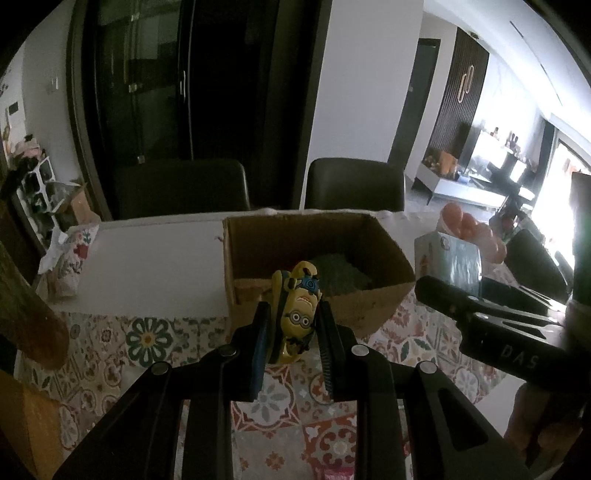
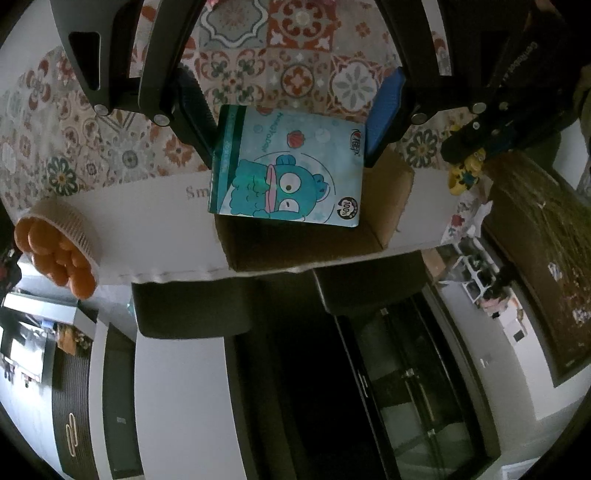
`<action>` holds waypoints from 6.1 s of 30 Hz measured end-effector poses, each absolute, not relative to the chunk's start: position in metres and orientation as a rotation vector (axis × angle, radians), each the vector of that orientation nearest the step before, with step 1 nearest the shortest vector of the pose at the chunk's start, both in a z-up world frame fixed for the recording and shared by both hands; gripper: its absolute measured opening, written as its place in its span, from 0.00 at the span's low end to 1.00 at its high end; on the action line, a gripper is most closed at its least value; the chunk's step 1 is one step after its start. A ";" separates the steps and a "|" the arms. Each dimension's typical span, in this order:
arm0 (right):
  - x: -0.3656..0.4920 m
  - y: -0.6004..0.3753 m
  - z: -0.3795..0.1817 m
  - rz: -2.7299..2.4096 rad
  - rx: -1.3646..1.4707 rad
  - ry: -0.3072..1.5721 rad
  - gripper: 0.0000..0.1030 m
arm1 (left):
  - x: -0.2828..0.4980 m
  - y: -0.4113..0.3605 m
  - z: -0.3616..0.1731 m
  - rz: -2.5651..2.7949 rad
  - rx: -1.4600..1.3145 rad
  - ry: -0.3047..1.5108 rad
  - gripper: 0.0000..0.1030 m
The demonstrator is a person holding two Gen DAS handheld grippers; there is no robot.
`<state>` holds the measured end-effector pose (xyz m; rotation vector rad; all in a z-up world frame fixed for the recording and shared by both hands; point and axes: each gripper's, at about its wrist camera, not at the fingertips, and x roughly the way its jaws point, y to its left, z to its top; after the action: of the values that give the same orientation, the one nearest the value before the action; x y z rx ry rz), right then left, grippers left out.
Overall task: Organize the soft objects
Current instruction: 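Lift the Minion figure and tissue pack and carry both over the cardboard box, then lower both items into the box and open both tools, then move both tools back to the red candy packets on the runner, then grasp a red candy packet with the left tool while the right tool grasps another red packet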
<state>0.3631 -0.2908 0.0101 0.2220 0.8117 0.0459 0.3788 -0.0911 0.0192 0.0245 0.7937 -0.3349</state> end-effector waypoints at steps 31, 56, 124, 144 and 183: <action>0.442 -0.292 0.020 0.073 0.157 0.803 0.73 | 0.460 -0.114 0.018 -0.332 0.056 0.798 0.25; 0.522 -0.303 -0.042 0.106 0.179 1.007 0.76 | 0.511 -0.130 -0.041 -0.332 0.091 0.980 0.37; 0.239 -0.329 -0.079 -0.230 0.398 0.996 0.82 | 0.244 -0.132 -0.075 -0.394 0.263 0.971 0.68; 0.220 -0.336 -0.161 -0.312 0.534 1.112 0.80 | 0.241 -0.147 -0.162 -0.494 0.295 1.136 0.68; 0.243 -0.321 -0.186 -0.218 0.423 1.179 0.25 | 0.267 -0.123 -0.188 -0.431 0.105 1.184 0.36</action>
<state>0.2429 -0.3206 -0.1863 0.4233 1.1794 -0.2181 0.2673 -0.1231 -0.1879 0.1053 1.1843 -0.4306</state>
